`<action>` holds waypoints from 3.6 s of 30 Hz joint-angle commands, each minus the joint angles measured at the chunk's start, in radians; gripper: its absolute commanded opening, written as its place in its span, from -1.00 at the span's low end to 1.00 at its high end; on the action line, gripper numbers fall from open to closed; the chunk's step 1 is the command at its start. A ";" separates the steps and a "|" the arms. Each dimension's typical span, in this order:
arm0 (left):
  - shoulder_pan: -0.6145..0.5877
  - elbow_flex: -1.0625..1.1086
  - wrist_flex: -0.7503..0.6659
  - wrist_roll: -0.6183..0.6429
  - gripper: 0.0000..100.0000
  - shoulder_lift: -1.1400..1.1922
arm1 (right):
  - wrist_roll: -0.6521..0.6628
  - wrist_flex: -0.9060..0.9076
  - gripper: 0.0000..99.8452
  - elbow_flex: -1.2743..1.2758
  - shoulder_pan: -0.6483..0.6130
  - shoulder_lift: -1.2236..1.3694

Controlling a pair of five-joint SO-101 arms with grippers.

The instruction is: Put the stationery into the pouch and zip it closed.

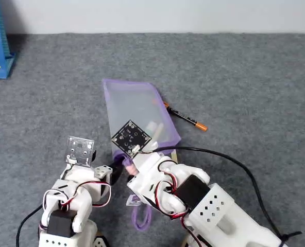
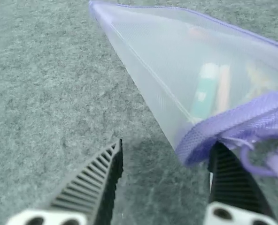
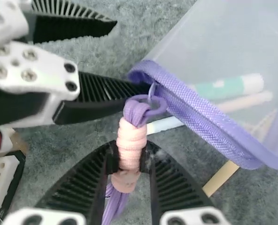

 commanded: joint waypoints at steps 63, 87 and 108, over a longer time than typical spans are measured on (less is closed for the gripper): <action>0.035 -0.028 -0.015 -0.071 -0.97 -0.015 | 0.219 0.223 -0.98 -0.087 0.417 -0.386; 0.077 0.045 -0.173 0.008 -0.62 -0.015 | 0.219 0.245 -0.98 -0.092 0.417 -0.387; 0.157 -0.084 -0.002 0.014 -0.62 -0.015 | 0.219 0.237 -0.98 -0.084 0.417 -0.387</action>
